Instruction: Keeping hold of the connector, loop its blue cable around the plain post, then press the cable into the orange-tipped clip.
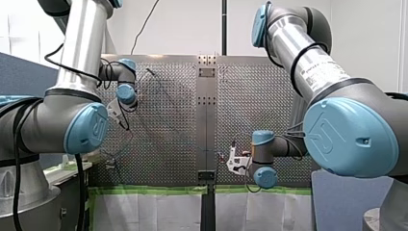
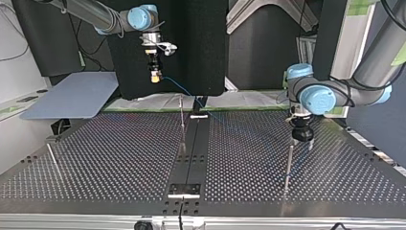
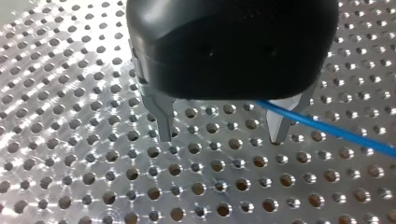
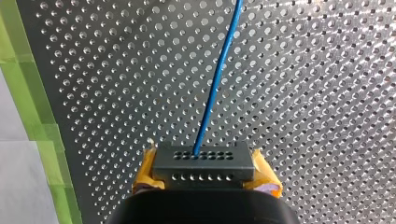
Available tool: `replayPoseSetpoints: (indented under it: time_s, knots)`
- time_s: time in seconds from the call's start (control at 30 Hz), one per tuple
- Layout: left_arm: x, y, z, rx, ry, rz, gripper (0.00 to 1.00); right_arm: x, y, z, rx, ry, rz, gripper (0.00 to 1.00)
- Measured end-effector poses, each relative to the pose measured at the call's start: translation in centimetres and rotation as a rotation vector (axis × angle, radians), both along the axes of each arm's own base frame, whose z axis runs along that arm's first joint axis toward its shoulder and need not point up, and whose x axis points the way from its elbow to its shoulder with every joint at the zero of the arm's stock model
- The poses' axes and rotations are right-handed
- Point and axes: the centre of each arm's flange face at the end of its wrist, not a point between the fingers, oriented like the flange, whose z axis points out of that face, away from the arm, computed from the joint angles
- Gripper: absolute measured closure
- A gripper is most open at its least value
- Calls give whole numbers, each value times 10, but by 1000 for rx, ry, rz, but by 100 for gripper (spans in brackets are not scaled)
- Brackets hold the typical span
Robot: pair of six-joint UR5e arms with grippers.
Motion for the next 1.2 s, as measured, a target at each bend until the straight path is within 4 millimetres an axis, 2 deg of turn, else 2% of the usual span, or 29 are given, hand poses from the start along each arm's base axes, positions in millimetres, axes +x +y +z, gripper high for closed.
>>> replayPoseSetpoints:
  time_s: [0.2,0.33,0.7,0.87,1.0,1.2]
  knots:
    - [4,8,3,5,-33,35,0,0,0,0,1,1,1,100]
    - [2,6,1,12,-15,33,0,1,0,0,2,1,1,100]
    - [-10,-6,9,20,27,-7,0,1,0,0,3,0,1,100]
    - [-24,-14,18,34,44,-26,0,1,0,0,3,0,1,100]
    - [-33,-14,26,58,59,-8,0,0,1,0,4,1,1,100]
    - [-36,-12,29,70,66,16,0,0,1,0,5,1,1,100]
